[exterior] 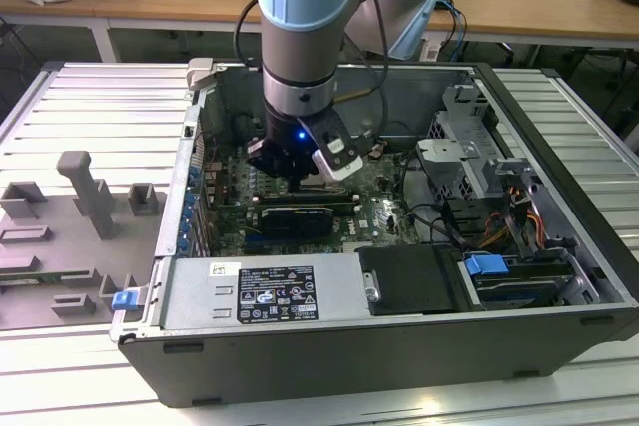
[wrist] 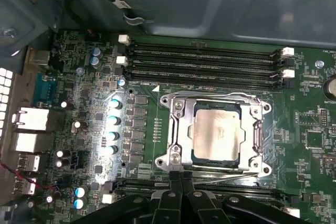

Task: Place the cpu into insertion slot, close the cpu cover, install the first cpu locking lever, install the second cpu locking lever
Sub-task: 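Install the second cpu locking lever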

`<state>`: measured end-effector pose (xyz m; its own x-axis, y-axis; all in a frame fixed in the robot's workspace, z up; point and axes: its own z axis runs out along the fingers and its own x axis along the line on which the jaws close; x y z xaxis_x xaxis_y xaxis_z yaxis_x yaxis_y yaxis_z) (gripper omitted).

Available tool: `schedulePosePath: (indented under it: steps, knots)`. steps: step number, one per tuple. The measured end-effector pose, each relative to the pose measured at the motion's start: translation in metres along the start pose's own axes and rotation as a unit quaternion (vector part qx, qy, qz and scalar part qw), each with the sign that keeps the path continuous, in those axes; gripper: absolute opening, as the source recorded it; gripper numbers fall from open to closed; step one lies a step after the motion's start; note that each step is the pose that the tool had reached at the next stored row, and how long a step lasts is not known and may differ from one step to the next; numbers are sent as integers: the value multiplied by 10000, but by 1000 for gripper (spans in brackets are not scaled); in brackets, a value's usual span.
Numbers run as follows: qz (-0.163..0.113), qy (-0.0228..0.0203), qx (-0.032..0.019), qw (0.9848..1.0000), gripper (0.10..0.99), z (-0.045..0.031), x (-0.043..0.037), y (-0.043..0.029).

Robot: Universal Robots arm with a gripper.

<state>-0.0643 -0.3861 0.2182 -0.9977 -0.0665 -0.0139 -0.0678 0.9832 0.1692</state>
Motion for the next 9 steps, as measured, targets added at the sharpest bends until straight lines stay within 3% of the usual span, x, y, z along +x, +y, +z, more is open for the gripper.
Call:
schedulePosePath:
  steps: [2, 8, 9]
  knots:
    - [-1, -5, -44, 10000, 106, 5, 32, -11]
    - [-7, -33, -262, 9997, 106, 48, 83, -43]
    - [-8, -35, -273, 9996, 106, 64, 84, -51]
